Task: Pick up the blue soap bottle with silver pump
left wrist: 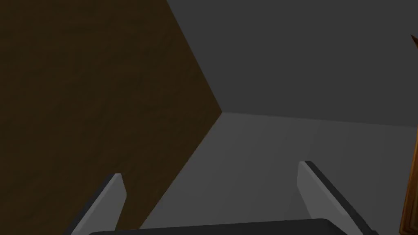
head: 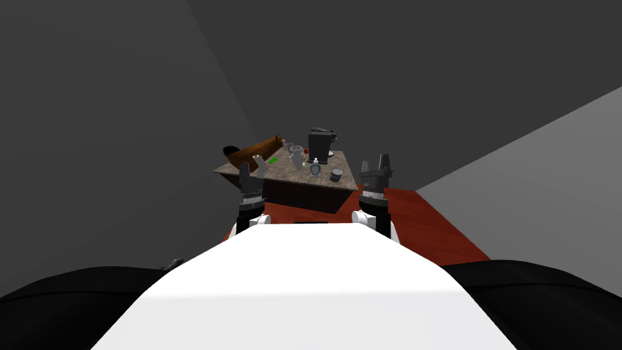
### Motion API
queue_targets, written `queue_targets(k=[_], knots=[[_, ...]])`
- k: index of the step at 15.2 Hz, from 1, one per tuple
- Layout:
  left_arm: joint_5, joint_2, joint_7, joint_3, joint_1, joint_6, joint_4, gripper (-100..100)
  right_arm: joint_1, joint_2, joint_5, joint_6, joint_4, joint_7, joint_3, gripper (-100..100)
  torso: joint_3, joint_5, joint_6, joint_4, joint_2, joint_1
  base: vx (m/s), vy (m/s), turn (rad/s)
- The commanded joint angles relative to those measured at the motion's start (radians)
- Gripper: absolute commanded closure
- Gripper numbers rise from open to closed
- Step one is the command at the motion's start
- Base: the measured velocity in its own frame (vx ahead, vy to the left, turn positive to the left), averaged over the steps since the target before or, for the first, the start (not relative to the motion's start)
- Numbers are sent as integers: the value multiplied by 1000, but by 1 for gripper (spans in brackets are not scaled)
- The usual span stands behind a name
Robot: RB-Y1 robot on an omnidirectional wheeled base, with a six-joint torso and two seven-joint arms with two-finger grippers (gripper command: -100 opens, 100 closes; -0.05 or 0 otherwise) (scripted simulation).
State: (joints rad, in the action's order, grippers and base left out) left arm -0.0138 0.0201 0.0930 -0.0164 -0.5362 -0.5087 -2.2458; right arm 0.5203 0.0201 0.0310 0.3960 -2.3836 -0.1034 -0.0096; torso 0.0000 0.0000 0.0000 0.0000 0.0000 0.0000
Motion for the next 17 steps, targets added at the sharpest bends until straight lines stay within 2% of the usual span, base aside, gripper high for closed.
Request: queue_targets(k=[1, 2, 3, 4, 5, 6, 7, 8, 12, 13, 14, 17], knots=[[0, 0, 0, 0, 0, 0, 0, 0, -1, -45, 3, 2, 6, -2, 3, -100, 0, 0, 0, 0, 0, 0, 3, 3, 35], [0, 0, 0, 0, 0, 0, 0, 0, -1, -45, 3, 2, 6, -2, 3, -100, 0, 0, 0, 0, 0, 0, 5, 3, 44], [0, 0, 0, 0, 0, 0, 0, 0, -2, -80, 5, 5, 12, -3, 6, -100, 0, 0, 0, 0, 0, 0, 6, 4, 51], [0, 0, 0, 0, 0, 0, 0, 0, -2, -80, 5, 5, 12, -3, 6, -100, 0, 0, 0, 0, 0, 0, 6, 3, 37], [0, 0, 0, 0, 0, 0, 0, 0, -4, -116, 9, 8, 20, -5, 10, -100, 0, 0, 0, 0, 0, 0, 7, 5, 51], [0, 0, 0, 0, 0, 0, 0, 0, -4, -119, 9, 8, 20, -5, 10, -100, 0, 0, 0, 0, 0, 0, 7, 4, 49], [0, 0, 0, 0, 0, 0, 0, 0, -5, -154, 13, 12, 30, -8, 15, -100, 0, 0, 0, 0, -1, 0, 8, 6, 68], [0, 0, 0, 0, 0, 0, 0, 0, -5, -162, 13, 12, 30, -8, 15, -100, 0, 0, 0, 0, -1, 0, 8, 5, 68], [0, 0, 0, 0, 0, 0, 0, 0, -10, -254, 25, 21, 56, -15, 28, -100, -1, 0, 0, 0, -1, 0, 11, 6, 86], [0, 0, 0, 0, 0, 0, 0, 0, -10, -255, 25, 21, 56, -15, 28, -100, -1, 0, 0, 0, -1, 0, 10, 2, 25], [0, 0, 0, 0, 0, 0, 0, 0, -12, -291, 31, 27, 72, -18, 35, -100, -1, 0, 0, 0, -1, 0, 11, 6, 65], [0, 0, 0, 0, 0, 0, 0, 0, -15, -354, 39, 34, 89, -23, 43, -100, -1, 0, -1, 0, -1, 0, 13, 5, 114]])
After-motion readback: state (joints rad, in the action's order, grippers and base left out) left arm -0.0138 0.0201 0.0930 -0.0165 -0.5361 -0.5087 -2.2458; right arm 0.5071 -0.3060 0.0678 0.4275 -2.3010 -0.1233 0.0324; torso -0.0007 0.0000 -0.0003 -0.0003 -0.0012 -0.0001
